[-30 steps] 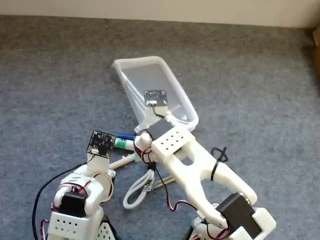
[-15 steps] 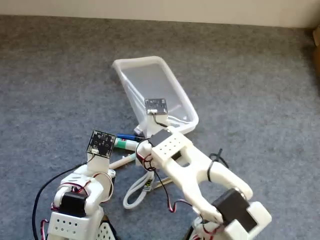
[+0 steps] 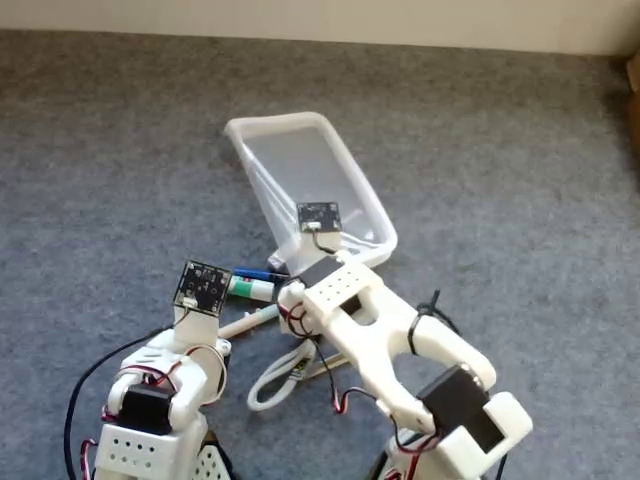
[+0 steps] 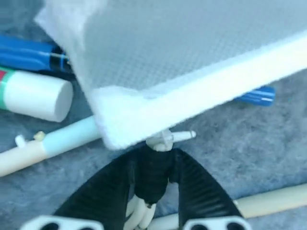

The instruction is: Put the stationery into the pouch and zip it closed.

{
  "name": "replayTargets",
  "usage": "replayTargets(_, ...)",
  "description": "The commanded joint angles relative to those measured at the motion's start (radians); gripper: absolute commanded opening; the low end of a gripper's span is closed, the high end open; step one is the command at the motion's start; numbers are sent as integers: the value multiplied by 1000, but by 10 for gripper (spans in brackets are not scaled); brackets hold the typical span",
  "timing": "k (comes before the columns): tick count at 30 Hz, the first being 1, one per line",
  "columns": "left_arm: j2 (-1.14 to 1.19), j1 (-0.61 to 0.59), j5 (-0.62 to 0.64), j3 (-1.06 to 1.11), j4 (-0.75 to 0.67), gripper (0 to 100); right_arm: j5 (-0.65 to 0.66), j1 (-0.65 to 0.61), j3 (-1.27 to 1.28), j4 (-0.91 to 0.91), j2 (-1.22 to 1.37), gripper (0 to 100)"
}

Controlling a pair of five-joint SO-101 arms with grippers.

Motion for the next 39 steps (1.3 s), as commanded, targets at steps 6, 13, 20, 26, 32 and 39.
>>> replayTargets(6,-4,-13,-8,19,6,5,-5,-10,-31,56,10,89)
replayTargets(13,-4,-13,-8,19,6,5,-2,-16,-30,87,10,127)
replayTargets(20,-4,-13,-8,19,6,5,0,-15,-62,157,8,127)
replayTargets(26,-4,-13,-8,19,6,5,0,-16,-62,157,8,127)
replayTargets(32,-4,-13,-8,19,6,5,0,-16,-61,157,8,127)
replayTargets(39,-4,-13,-8,19,6,5,2,-18,-64,216,-53,41)
